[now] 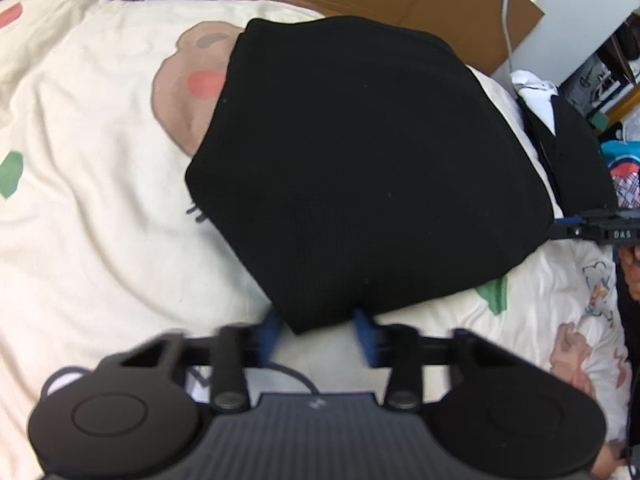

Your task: Fold clothes

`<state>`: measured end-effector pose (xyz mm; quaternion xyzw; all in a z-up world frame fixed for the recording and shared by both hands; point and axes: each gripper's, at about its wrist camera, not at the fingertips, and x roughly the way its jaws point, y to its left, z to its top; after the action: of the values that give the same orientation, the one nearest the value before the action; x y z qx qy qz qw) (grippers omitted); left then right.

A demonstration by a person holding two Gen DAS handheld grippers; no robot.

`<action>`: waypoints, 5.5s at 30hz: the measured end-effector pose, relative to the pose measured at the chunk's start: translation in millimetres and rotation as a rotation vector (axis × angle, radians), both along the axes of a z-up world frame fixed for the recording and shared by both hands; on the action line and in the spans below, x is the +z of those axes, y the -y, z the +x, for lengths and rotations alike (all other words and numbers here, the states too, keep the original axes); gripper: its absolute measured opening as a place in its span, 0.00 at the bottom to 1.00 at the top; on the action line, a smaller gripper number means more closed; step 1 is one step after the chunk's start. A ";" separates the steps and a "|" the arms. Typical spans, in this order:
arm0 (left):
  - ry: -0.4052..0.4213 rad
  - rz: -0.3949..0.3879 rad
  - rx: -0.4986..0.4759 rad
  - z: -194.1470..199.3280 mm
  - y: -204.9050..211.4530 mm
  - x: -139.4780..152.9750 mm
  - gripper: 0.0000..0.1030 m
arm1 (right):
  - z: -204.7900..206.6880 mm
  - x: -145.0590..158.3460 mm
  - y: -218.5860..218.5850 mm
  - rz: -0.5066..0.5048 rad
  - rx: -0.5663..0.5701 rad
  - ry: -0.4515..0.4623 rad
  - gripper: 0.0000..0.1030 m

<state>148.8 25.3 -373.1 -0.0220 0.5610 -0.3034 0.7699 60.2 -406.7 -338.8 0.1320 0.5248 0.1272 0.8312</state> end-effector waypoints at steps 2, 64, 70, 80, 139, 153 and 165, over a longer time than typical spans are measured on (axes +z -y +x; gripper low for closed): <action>-0.017 -0.024 0.005 4.5 -4.6 0.5 0.10 | -0.2 1.2 3.0 0.009 -0.005 0.008 0.09; -0.063 -0.097 0.140 30.0 -43.9 1.2 0.33 | 0.8 19.5 -0.9 -0.047 -0.012 0.028 0.18; -0.154 -0.210 0.181 16.0 -57.0 -1.1 0.39 | -18.4 21.4 16.4 0.058 -0.123 0.022 0.42; -0.378 -0.463 0.408 -13.6 -69.0 -43.9 0.39 | -30.6 -10.8 36.4 0.334 -0.328 -0.063 0.51; -0.349 -0.592 0.377 22.4 -51.7 -75.1 0.09 | -24.8 -64.4 20.9 0.525 -0.597 -0.069 0.25; -0.367 -0.533 0.409 4.9 -49.2 -52.8 0.07 | -31.1 -45.5 23.9 0.456 -0.528 -0.056 0.13; -0.466 -0.516 0.520 -52.6 -47.1 -52.5 0.06 | -41.1 -23.6 27.3 0.369 -0.465 -0.107 0.12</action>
<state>96.3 72.4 -425.6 -0.4221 0.6017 -0.2165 0.6426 19.1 -434.0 -362.4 0.4042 0.4915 0.0195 0.7712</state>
